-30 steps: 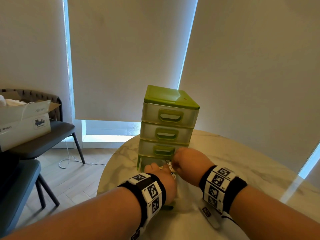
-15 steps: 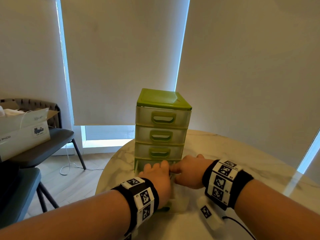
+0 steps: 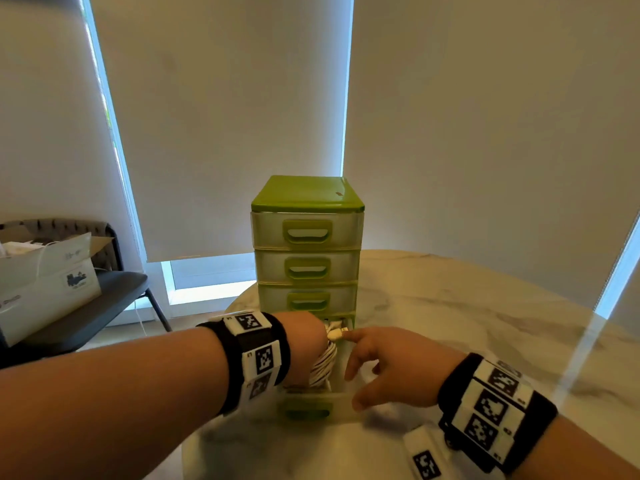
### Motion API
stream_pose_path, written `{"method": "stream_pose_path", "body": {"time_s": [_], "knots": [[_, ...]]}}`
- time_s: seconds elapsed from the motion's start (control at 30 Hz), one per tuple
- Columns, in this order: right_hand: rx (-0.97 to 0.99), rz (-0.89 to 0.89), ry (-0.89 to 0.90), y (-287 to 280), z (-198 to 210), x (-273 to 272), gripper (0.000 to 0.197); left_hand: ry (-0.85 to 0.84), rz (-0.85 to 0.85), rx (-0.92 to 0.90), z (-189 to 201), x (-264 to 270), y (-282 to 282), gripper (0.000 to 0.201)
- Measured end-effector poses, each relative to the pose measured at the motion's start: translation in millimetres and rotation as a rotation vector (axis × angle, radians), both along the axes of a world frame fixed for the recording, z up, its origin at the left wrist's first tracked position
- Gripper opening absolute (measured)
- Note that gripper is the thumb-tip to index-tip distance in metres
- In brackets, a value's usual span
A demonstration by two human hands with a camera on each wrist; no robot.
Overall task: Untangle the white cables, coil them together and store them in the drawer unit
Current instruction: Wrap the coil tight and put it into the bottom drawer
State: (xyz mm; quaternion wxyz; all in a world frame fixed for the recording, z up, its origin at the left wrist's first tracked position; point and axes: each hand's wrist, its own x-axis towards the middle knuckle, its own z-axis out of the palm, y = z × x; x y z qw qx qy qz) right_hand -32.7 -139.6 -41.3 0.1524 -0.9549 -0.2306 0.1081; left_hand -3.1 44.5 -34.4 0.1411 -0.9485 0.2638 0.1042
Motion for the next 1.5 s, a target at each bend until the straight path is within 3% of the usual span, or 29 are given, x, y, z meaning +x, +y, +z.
{"method": "stream_pose_path", "body": {"time_s": [0.13, 0.23, 0.33, 0.5, 0.63, 0.73, 0.83, 0.93, 1.07, 1.3, 1.37, 1.5], "knots": [[0.16, 0.002, 0.021, -2, -11, -3, 0.018, 0.011, 0.019, -0.016, 6, -1, -6, 0.026], [0.171, 0.037, 0.011, -3, -10, -5, 0.017, -0.043, 0.065, 0.022, 2, 8, -13, 0.032], [0.178, 0.057, 0.001, -5, -10, -5, 0.018, -0.069, 0.177, -0.009, -4, 14, -17, 0.025], [0.188, 0.086, -0.005, -8, -11, -5, 0.019, -0.099, 0.196, -0.108, -12, 13, -19, 0.023], [0.161, 0.084, -0.016, -11, -10, -5, 0.017, 0.025, 0.143, -0.158, -4, 8, -5, 0.024], [0.155, 0.082, -0.02, -12, -9, -5, 0.017, 0.084, 0.167, -0.171, -3, 6, 0, 0.038], [0.156, 0.075, -0.031, -13, -10, -7, 0.018, -0.043, 0.18, -0.13, -10, 4, -3, 0.047], [0.163, 0.085, -0.028, -13, -11, -6, 0.016, -0.145, 0.196, -0.161, -10, 4, -10, 0.038], [0.163, 0.081, -0.012, -12, -11, -5, 0.014, -0.246, 0.146, -0.015, -7, 2, -18, 0.02], [0.183, 0.076, 0.006, -12, -16, -2, 0.015, -0.329, 0.044, 0.065, -10, 1, -20, 0.025], [0.197, 0.071, 0.007, -12, -16, -1, 0.014, -0.309, 0.076, -0.018, -7, 1, -18, 0.023], [0.28, 0.039, 0.039, -15, -18, 1, 0.016, -0.323, 0.135, -0.374, 11, -13, 3, 0.025]]}}
